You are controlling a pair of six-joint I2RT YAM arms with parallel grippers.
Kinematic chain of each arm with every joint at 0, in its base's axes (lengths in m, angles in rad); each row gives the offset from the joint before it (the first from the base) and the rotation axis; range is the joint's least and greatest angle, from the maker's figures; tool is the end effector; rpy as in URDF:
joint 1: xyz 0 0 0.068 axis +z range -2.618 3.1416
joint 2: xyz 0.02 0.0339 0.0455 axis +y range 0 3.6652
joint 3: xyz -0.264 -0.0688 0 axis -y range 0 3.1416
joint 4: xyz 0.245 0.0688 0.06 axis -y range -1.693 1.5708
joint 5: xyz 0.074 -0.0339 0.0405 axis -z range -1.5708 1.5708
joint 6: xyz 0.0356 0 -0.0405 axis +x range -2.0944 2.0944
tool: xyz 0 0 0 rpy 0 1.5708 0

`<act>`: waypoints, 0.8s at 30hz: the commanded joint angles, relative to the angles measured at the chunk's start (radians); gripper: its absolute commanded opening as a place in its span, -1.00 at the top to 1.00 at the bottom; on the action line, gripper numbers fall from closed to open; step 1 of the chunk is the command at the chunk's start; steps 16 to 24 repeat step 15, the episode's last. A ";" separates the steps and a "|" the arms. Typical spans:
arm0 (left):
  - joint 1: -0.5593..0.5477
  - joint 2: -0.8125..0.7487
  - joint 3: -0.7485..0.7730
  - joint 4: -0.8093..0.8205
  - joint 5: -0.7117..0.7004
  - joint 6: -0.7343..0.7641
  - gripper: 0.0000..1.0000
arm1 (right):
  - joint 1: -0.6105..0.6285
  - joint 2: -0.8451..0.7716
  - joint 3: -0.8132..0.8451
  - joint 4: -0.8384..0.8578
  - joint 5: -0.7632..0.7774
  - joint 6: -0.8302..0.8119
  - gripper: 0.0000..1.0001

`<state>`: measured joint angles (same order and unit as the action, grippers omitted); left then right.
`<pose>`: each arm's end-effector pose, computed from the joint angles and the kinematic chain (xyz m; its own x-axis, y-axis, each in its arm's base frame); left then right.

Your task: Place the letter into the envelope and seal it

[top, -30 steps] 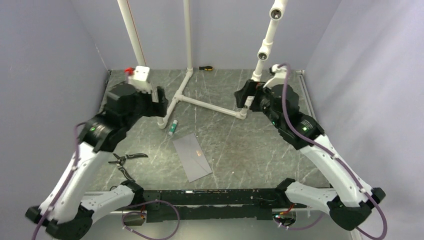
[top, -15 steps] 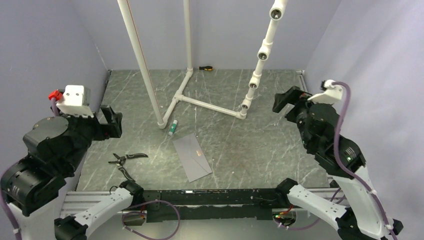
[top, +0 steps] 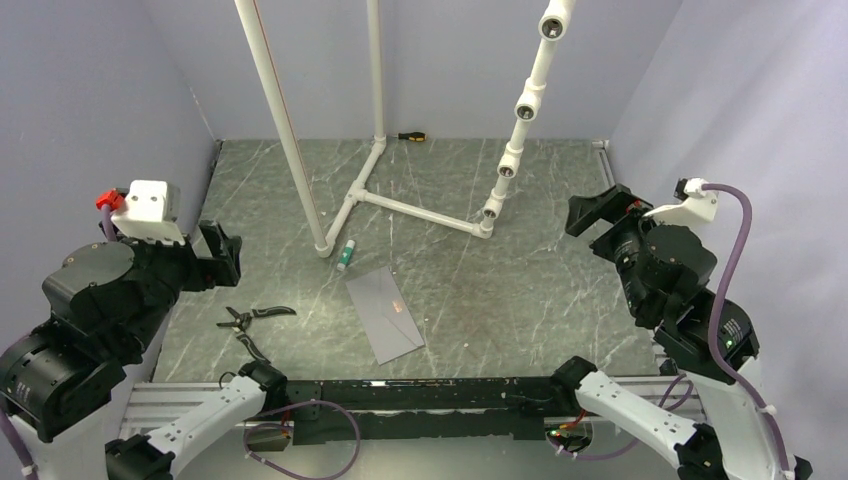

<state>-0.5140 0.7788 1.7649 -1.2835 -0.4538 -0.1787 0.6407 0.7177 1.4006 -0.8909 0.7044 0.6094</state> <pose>0.0239 0.0044 0.5053 -0.2648 -0.0340 -0.9637 0.0303 0.9986 -0.0435 0.0717 0.0247 0.4674 -0.1057 0.4652 -0.8789 0.1378 0.8821 0.4504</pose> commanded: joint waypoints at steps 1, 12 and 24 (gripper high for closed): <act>0.000 -0.029 -0.017 0.041 0.039 -0.024 -0.86 | -0.003 0.039 0.051 -0.022 -0.009 -0.016 -0.99; 0.000 -0.045 -0.030 0.055 0.052 -0.060 -0.86 | -0.003 0.164 0.184 -0.071 -0.018 -0.034 -0.99; 0.000 -0.045 -0.036 0.065 0.053 -0.058 -0.86 | -0.003 0.188 0.211 -0.094 -0.033 -0.051 -0.99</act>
